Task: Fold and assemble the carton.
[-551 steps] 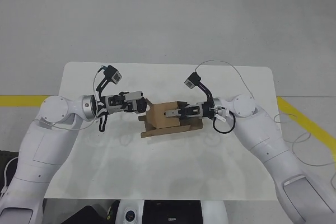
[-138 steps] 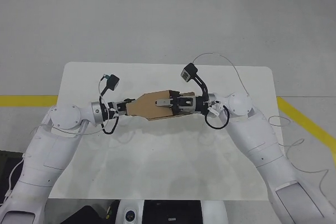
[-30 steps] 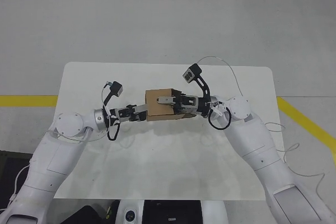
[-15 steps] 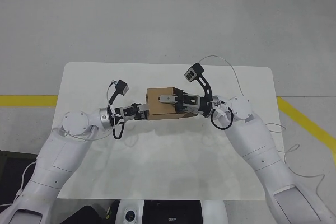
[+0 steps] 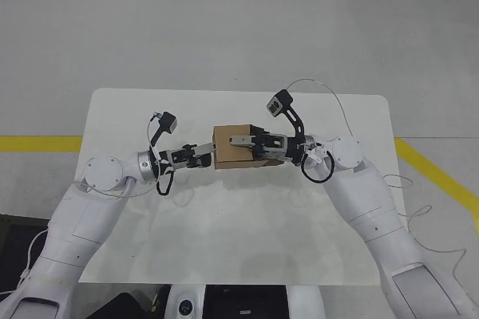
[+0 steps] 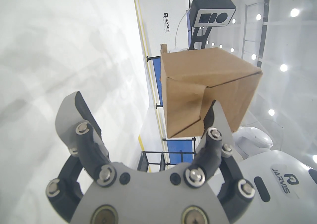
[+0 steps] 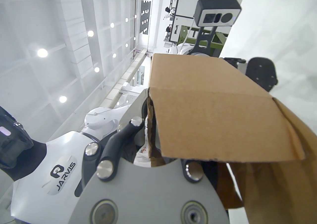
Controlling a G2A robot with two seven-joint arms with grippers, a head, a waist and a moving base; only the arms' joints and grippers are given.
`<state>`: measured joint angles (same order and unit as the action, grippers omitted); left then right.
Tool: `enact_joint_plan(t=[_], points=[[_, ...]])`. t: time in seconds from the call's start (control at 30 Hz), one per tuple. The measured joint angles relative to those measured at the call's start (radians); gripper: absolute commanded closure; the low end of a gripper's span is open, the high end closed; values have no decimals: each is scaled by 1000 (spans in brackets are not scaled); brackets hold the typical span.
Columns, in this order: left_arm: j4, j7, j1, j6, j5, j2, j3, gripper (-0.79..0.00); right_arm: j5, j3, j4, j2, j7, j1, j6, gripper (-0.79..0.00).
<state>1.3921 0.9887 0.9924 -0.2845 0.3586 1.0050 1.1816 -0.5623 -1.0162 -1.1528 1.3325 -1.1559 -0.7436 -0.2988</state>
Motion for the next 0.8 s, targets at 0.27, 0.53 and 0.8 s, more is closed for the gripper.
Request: enact_joint_plan(t=[0.27,0.53,0.8], points=[[31,18,12,-47,-88,-17,59,-785,114,32,37,-2,15,-4,31,0],[79,23,12,-187,-252,-36,120,-785,172,125,104,24,58,-2,24,0],[129,-21,52,-350,-450,-54,163,-785,208,175,190,48,136,14,-12,-234]])
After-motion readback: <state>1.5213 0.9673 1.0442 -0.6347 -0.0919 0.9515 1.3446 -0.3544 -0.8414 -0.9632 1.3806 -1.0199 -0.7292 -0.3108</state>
